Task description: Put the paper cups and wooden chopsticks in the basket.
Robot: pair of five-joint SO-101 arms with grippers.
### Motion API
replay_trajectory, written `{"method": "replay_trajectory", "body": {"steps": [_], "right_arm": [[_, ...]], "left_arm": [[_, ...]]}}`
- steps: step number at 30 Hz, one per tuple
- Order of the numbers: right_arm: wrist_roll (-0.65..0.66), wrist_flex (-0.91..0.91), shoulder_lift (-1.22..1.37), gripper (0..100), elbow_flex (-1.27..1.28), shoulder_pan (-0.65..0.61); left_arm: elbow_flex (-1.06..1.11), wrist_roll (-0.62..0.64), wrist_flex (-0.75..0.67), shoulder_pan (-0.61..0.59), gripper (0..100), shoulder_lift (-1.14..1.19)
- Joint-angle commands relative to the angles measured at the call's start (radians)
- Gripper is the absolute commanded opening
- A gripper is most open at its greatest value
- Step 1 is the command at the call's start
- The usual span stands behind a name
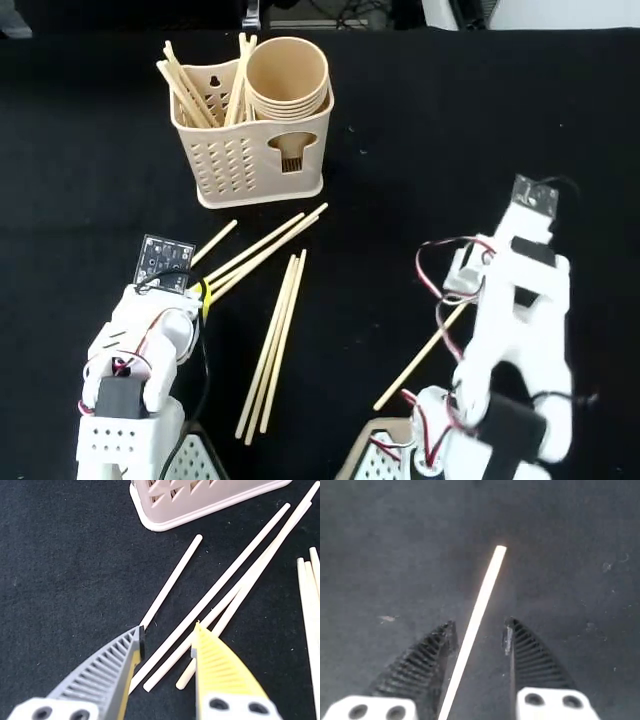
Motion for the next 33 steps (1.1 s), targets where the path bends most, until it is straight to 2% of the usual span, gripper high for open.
{"method": "replay_trajectory", "body": {"steps": [1, 5, 12, 16, 21, 28, 33], "right_arm": [[-0.012, -0.069, 0.076, 16.2, -0.013, 0.034], [-0.009, -0.124, 0.165, 16.0, -0.016, 0.028], [-0.009, -0.104, 0.229, 15.5, -0.084, 0.025], [-0.008, -0.101, 0.237, 1.4, -0.090, -0.008], [-0.008, -0.101, 0.236, 1.2, -0.088, -0.061], [-0.011, -0.101, 0.225, 1.2, -0.091, -0.069], [-0.009, -0.005, 0.087, 1.2, -0.091, -0.086]], "left_arm": [[0.015, -0.008, 0.003, 0.013, 18, -0.009], [0.015, -0.008, 0.003, 0.013, 18, -0.009], [0.015, -0.008, 0.003, 0.013, 18, -0.009], [0.015, -0.008, 0.003, 0.013, 18, -0.009], [0.015, -0.008, 0.003, 0.010, 18, -0.009], [0.015, -0.008, 0.002, 0.012, 18, -0.009], [0.015, -0.008, -0.002, 0.013, 18, -0.009]]}}
